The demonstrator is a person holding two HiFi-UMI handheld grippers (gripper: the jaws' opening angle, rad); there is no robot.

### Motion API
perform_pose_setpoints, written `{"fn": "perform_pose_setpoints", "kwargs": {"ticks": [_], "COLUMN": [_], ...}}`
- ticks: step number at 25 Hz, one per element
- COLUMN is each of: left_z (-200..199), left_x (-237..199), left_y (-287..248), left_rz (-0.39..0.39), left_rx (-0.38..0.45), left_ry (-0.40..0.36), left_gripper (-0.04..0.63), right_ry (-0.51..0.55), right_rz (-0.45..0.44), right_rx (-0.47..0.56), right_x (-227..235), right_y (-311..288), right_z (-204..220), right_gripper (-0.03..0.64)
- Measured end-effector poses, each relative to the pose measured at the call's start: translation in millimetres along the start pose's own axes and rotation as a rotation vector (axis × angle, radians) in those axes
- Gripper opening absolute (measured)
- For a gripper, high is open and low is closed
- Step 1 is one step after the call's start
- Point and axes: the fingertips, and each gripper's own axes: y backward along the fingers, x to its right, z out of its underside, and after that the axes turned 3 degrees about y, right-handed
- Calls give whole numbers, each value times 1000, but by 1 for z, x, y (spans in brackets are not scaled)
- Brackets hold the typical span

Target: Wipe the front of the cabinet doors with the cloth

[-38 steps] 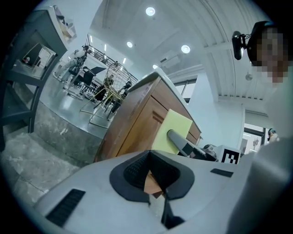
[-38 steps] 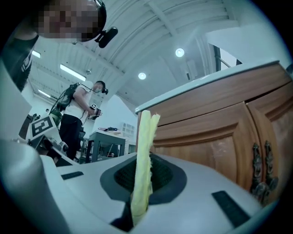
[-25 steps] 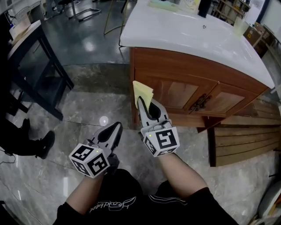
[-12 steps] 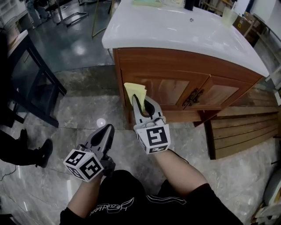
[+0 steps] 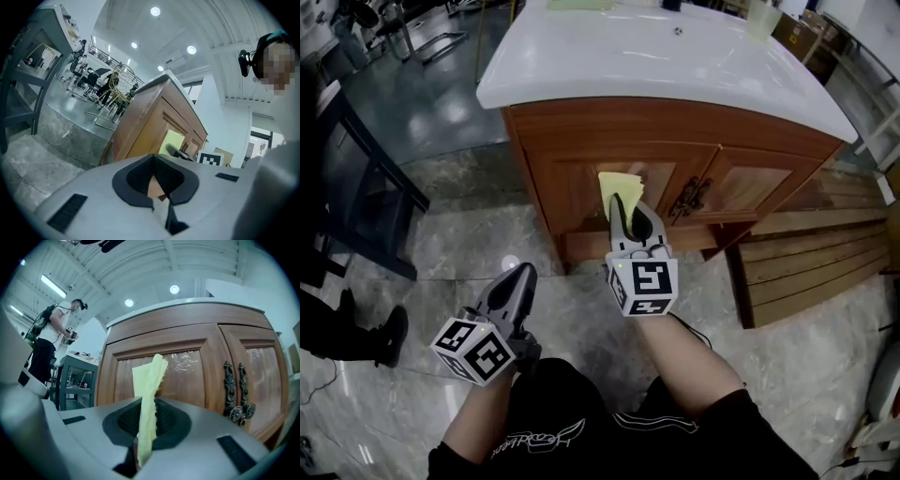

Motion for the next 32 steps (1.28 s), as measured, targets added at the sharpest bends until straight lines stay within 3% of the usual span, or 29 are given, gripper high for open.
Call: {"fn": "perform_pose_setpoints", "kwargs": {"ticks": [7,15,24,32], "left_z": [9,12,9,5], "left_x": [17,23,19,11], "left_y": [-14,-20,-20,-16], "left_rz": [25,28,20,12], "left_rx": [-22,-21,-9,1], "left_ry": [-7,-4,-27,-27], "left_gripper": [6,6,6,6], "right_ry": [13,33,36,18], "right_rz": [132,174,92,-48], "right_rx": [-18,-18,14,50], "right_x": [59,87,59,10], "right_y": [18,33,43,41], "right_z": [3,-1,-8,-15], "right_gripper": [41,41,41,41]}}
